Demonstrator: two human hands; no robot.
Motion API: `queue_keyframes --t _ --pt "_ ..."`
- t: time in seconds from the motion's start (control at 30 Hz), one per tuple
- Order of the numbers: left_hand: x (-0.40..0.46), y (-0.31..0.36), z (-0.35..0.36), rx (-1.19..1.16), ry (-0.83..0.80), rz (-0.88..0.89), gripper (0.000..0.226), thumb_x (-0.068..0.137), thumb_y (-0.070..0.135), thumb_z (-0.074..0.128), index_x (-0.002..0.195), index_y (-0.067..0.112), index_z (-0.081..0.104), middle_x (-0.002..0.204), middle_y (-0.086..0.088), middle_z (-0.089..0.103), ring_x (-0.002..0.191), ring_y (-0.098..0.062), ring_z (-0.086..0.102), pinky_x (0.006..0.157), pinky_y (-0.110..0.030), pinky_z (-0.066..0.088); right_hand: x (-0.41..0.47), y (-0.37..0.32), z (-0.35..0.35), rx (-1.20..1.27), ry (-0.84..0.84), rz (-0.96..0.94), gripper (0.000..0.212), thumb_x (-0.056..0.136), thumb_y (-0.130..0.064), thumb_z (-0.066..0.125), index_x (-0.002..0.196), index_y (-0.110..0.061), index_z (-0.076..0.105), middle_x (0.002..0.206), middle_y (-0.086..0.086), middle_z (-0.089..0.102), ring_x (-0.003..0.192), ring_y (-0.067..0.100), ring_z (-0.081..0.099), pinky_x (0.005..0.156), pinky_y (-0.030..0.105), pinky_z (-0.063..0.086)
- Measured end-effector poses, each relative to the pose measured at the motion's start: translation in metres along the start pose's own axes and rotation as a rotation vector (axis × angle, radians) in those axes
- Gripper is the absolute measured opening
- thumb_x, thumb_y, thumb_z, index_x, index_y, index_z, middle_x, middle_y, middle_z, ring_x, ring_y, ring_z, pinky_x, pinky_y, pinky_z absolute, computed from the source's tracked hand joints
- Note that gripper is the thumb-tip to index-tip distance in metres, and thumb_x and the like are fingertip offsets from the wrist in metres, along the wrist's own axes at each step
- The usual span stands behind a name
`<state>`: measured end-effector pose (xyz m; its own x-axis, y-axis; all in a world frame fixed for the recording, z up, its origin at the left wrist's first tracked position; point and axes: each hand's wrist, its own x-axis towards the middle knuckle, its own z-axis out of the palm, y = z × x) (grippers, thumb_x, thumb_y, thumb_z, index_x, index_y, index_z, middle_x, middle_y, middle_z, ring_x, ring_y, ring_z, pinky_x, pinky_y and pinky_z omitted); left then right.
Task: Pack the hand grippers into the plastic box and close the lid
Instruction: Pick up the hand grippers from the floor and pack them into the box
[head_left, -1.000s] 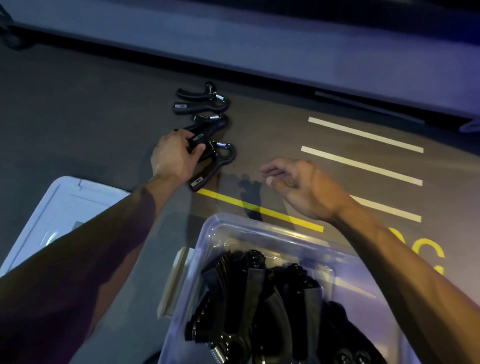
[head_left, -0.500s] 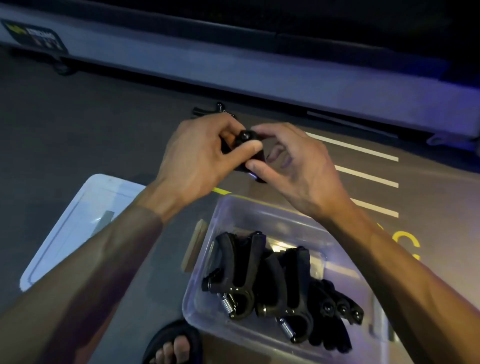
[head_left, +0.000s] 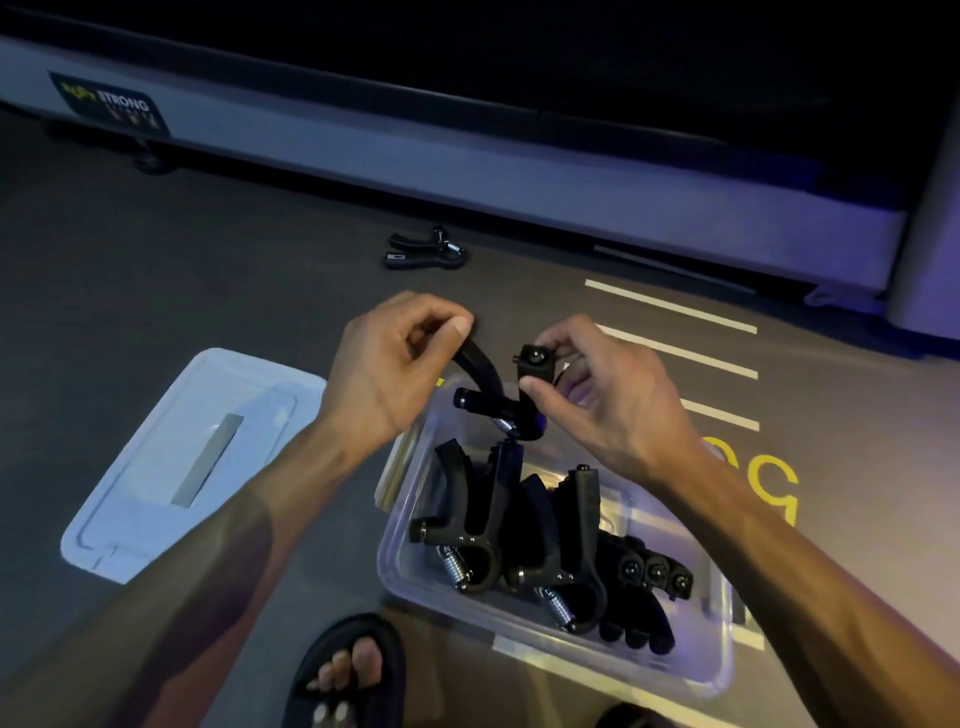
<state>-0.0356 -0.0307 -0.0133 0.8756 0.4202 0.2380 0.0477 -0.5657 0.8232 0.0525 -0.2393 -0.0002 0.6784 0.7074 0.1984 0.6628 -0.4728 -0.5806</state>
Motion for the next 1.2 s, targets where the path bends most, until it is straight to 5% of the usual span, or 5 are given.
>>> queue_keyframes --t 0.33,0.7,0.87,1.07,1.2 --pt "-0.014 -0.046 0.021 0.062 -0.093 -0.129 0.009 0.091 0.029 0.073 0.100 0.033 0.075 0.095 0.018 0.063 0.082 0.003 0.059 0.075 -0.005 0.040 0.004 0.034 0.036 -0.061 -0.205 -0.076 0.025 0.094 -0.031 0.064 0.115 -0.028 0.051 0.094 -0.002 0.070 0.074 0.014 0.068 0.069 0.038 0.059" --pt "-0.023 -0.063 0.035 0.188 -0.189 -0.151 0.020 0.084 0.032 0.078 0.097 0.036 0.062 0.100 0.016 0.057 0.087 -0.007 0.056 0.081 -0.033 0.048 0.001 0.043 0.060 -0.104 -0.245 -0.030 0.016 0.093 -0.024 0.065 0.106 -0.019 0.059 0.107 -0.001 0.048 0.077 0.022 0.061 0.072 0.039 0.052" --pt "-0.019 -0.062 0.040 0.211 -0.259 -0.302 0.036 0.083 0.036 0.079 0.112 0.037 0.056 0.101 0.013 0.065 0.088 -0.013 0.062 0.084 -0.035 0.051 -0.006 0.047 0.066 -0.083 -0.255 -0.039 0.016 0.093 -0.020 0.065 0.109 -0.017 0.067 0.104 0.004 0.060 0.083 0.026 0.065 0.076 0.041 0.055" --pt "-0.016 -0.057 0.040 0.306 -0.336 -0.353 0.021 0.090 0.037 0.073 0.108 0.034 0.062 0.087 0.020 0.061 0.086 -0.007 0.059 0.068 -0.018 0.039 -0.002 0.048 0.062 -0.147 -0.243 -0.076 0.021 0.096 -0.021 0.062 0.115 -0.016 0.070 0.104 0.007 0.072 0.092 0.029 0.069 0.083 0.040 0.055" --pt "-0.013 -0.057 0.037 0.339 -0.350 -0.389 0.020 0.090 0.031 0.071 0.110 0.031 0.068 0.088 0.013 0.066 0.087 -0.012 0.063 0.074 -0.023 0.041 0.000 0.046 0.060 -0.225 -0.272 -0.044 0.022 0.098 -0.027 0.057 0.116 -0.018 0.064 0.097 0.007 0.073 0.089 0.029 0.068 0.079 0.040 0.054"
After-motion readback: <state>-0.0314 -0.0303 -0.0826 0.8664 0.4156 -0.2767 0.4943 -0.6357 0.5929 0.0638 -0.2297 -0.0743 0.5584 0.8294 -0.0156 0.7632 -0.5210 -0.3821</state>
